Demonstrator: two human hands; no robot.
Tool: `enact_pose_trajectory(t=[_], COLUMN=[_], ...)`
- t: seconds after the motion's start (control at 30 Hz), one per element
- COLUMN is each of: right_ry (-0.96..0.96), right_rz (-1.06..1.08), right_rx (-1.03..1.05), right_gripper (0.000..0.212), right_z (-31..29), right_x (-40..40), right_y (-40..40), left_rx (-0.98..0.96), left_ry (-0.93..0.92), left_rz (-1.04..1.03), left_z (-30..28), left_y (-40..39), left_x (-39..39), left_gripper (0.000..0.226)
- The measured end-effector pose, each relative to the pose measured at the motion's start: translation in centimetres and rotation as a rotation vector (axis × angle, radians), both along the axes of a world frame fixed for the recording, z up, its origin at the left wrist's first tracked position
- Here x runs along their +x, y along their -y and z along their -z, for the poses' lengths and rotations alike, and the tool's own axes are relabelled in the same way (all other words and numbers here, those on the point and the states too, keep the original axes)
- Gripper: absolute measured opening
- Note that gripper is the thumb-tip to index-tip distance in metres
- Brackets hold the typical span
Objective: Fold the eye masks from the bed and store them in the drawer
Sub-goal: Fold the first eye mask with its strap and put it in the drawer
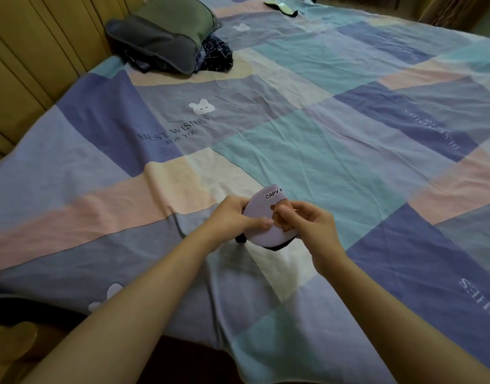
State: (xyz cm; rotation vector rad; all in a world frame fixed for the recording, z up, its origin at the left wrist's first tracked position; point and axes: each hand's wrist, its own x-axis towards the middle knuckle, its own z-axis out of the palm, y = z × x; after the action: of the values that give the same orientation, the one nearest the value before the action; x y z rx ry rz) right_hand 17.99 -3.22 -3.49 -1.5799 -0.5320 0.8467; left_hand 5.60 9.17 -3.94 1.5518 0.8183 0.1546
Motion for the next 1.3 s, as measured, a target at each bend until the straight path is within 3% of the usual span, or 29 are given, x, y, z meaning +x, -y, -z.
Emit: enact_pose_trajectory(t=[0.13,0.27,0.4,0.6,0.67,0.73,0.8,0.87,0.9,0.97,1.03,1.07,1.1,1.13,1.23,1.3], right_ry=[-0.32,-0.274,-0.233,-0.322,-0.382,-0.659,-0.97,-1.029,-0.963,-0.552,-0.114,-0.035,-0.067,-0.224,-0.883,-0.975], right_rz=[0.117,-0.029,-0.021,-0.14,-0.223,-0.155,0.015,0.129,0.156,0.12,-0.096,-0.232,-0.316,-0.306,-0.018,0.129], right_rx=[0.016,-0.027,0.057,0.022,-0.021,0.113,0.451,0.583,0.503,0.089,-0.277,-0.376,-0.37,-0.271,0.339,0.494], right_gripper=[0.051,0.027,0.008,0.013,0.033,0.039,0.028,0.044,0.05,0.05,0.057,0.063,0.067,0.066,0.046,0.034], right_z=[1.0,0.8,0.1,-0.4,-0.7,-1.2,-1.8,-2.2,-2.0,-1.3,-0.8,-0.9,-1.1,-1.6,-3.0,-2.8], right_x=[-1.5,-4.0,-5.0,-4.5,-3.9,-3.4,-3.1,-2.1,-1.7,-1.4,-1.6,-1.7,-1.7,-1.6,-1.2,-1.3], right_y=[0.6,0.6,-0.4,0.3,1.2,2.1,2.3,1.6,1.2,0.8,1.4,1.6,1.8,2.0,2.2,2.0], left_rx=[-0.173,-0.461,-0.523,-0.495,-0.537,-0.545,-0.521,-0.499,-0.502,-0.516,-0.526,-0.521,-0.502,-0.476,-0.458,-0.524], left_ry=[0.156,0.361,0.406,0.425,0.468,0.476,0.417,0.368,0.367,0.396,0.438,0.455,0.463,0.459,0.417,0.424], left_rz=[-0.343,-0.531,-0.63,-0.896,-0.999,-1.072,-1.051,-0.967,-0.929,-0.897,-0.92,-0.947,-0.975,-0.995,-0.989,-0.945], left_z=[-0.1,-0.9,-1.1,-1.4,-1.7,-1.8,-1.4,-0.9,-0.8,-1.0,-1.4,-1.5,-1.5,-1.3,-1.0,-0.8], left_y=[0.6,0.7,1.1,0.2,-0.8,-1.6,-1.3,0.0,0.7,1.3,0.9,0.4,-0.1,-0.4,0.2,1.2], left_x=[0.6,1.5,1.8,1.4,0.9,0.4,0.2,0.4,0.5,0.6,0.5,0.4,0.2,0.1,-0.2,0.0], left_gripper=[0.024,0.019,0.021,0.019,0.019,0.021,0.019,0.014,0.012,0.011,0.011,0.011,0.013,0.018,0.025,0.022])
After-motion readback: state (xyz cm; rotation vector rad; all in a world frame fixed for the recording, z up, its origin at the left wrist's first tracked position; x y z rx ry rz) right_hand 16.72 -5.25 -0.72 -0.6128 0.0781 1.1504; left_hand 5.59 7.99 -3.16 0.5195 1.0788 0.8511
